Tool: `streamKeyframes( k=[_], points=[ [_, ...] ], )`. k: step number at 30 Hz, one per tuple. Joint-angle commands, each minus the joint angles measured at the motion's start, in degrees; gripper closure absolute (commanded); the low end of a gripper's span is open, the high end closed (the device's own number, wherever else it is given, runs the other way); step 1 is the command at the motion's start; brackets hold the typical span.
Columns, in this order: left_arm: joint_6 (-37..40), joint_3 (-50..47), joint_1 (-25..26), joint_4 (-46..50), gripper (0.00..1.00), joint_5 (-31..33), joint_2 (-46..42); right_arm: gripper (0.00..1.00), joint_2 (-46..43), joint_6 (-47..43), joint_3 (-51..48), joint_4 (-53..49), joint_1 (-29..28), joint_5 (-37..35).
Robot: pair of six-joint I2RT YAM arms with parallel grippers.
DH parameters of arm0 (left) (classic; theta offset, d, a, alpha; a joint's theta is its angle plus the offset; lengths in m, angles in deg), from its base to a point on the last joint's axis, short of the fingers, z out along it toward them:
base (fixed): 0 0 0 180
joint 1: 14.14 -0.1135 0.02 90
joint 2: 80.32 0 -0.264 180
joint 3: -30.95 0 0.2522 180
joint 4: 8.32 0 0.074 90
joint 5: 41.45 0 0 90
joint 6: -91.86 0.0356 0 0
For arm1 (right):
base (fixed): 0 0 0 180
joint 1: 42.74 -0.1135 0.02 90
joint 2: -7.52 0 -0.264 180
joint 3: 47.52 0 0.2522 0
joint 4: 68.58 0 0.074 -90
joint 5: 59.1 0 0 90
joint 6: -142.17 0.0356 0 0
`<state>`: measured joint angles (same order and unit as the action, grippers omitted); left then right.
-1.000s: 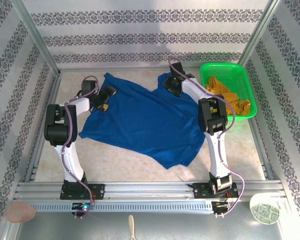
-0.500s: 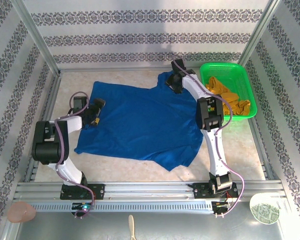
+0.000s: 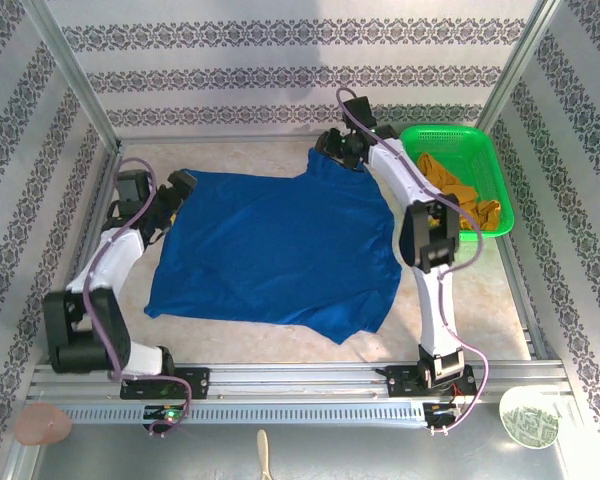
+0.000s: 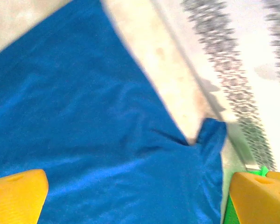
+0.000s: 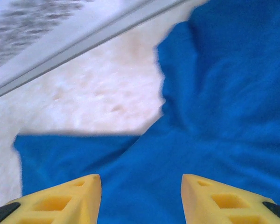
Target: Fold the inside-out t-shirt
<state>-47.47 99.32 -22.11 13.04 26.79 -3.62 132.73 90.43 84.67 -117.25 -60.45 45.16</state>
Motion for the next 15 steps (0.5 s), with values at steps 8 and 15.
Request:
streamKeyframes(
  k=[8, 15],
  points=[
    [8.42, -7.93, -0.90, 23.07, 0.01, 0.15, -21.01, 0.44, -51.05, 1.02, -54.54, 8.65, -5.36, -11.17],
    [6.59, -14.26, -1.09, 26.50, 0.01, 0.99, -31.41, 0.42, -80.44, 11.11, -81.40, -4.64, -8.39, -19.09]
  ],
)
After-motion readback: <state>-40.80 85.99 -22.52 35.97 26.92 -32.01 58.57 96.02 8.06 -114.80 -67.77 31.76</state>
